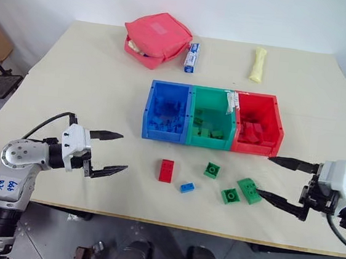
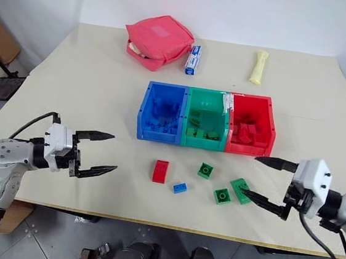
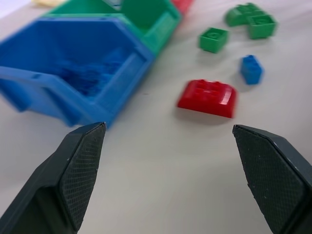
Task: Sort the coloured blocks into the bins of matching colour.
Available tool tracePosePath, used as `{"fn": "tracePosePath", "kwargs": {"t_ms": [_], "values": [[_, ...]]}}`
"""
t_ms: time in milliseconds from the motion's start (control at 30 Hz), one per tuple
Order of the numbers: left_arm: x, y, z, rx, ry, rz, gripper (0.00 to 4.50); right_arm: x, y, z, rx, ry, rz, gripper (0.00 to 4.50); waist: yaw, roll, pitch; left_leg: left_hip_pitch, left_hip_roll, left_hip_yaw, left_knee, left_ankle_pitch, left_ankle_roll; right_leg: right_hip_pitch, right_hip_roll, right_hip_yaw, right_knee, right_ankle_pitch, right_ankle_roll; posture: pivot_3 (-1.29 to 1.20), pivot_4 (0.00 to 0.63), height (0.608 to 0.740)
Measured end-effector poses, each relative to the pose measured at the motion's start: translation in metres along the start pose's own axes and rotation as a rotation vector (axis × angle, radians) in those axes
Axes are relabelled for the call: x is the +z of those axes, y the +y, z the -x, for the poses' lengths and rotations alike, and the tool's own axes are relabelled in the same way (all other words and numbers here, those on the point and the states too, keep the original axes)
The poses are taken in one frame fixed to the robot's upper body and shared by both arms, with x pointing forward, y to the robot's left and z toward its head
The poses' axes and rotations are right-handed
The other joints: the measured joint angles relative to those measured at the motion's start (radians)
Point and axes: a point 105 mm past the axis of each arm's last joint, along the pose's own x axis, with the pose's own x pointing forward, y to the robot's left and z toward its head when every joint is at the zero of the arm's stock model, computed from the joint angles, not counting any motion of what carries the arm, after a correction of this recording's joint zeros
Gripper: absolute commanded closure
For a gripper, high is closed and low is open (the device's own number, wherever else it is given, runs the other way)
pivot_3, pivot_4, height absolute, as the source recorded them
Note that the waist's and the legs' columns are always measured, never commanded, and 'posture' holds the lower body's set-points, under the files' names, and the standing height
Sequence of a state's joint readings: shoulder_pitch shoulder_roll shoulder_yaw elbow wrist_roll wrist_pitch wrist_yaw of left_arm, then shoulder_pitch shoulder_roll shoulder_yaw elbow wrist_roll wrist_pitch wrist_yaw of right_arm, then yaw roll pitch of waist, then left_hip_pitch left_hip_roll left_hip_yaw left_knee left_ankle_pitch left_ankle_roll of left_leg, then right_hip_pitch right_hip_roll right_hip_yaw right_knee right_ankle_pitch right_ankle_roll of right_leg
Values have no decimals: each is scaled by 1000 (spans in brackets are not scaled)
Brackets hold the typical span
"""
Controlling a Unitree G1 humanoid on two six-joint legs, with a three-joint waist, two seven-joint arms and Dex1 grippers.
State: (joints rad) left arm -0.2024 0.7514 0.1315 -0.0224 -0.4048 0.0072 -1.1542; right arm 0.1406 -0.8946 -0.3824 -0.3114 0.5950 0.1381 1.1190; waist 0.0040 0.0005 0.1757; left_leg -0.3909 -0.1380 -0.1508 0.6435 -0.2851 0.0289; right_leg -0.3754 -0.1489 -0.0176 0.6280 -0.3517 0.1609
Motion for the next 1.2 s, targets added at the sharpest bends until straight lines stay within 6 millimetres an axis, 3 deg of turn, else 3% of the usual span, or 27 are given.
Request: {"fn": "tracePosePath", "kwargs": {"t_ms": [133, 267, 433, 533, 667, 867, 1033, 1133, 1200], "values": [[-8, 3, -5, 34, -17, 19, 95, 1, 2, -3, -26, -15, -5, 0, 5, 0, 0, 0, 0, 0, 2, 0, 0, 0, 1, -1, 0, 0, 0, 0, 150, 740], [-6, 0, -19, -3, -38, 32, 95, -7, 1, 14, -125, 29, -25, 0, 21, 0, 0, 0, 0, 1, 2, 0, 0, 0, 1, 0, 1, 0, 0, 0, 150, 740], [-2, -37, -61, -208, -48, -82, 95, -40, 2, 57, -267, 226, -105, 0, 43, -1, 0, 0, -1, 2, 2, -1, 1, 1, 0, 0, -1, 1, 1, 0, 150, 740], [9, -52, -79, -261, -115, -91, 95, -48, 4, 59, -288, 267, -160, 0, 33, 0, 0, 0, 1, 6, 2, -1, 1, 0, 1, -1, 0, 1, 1, 0, 150, 740], [23, -58, -85, -289, -164, -76, 95, -50, 10, 46, -271, 288, -221, 0, 18, 0, 0, 2, 3, 8, 3, 0, 1, 0, 1, 0, 0, 1, 0, 0, 150, 740], [25, -53, -85, -273, -161, -54, 95, -58, 22, 5, -192, 301, -307, 0, 22, 0, 0, 2, 3, 8, 3, 0, 0, 0, 2, 0, 0, 2, 0, 0, 150, 740], [24, -46, -77, -234, -145, -44, 95, -68, 23, -16, -207, 315, -317, 0, 24, 0, 0, 1, 2, 8, 2, -1, 1, -1, 2, 0, 0, 2, 0, 0, 150, 740], [21, -47, -75, -226, -135, -32, 0, -72, 21, -24, -236, 314, -306, 622, 23, -1, 0, 1, 2, 8, 3, -1, 1, -1, 2, 0, 0, 2, 0, 0, 150, 740], [20, -45, -74, -216, -130, -34, 0, -73, 20, -26, -256, 318, -298, 1276, 23, -1, 0, 1, 2, 8, 3, -1, 1, 0, 3, 0, 0, 2, 0, 0, 150, 740]]}}
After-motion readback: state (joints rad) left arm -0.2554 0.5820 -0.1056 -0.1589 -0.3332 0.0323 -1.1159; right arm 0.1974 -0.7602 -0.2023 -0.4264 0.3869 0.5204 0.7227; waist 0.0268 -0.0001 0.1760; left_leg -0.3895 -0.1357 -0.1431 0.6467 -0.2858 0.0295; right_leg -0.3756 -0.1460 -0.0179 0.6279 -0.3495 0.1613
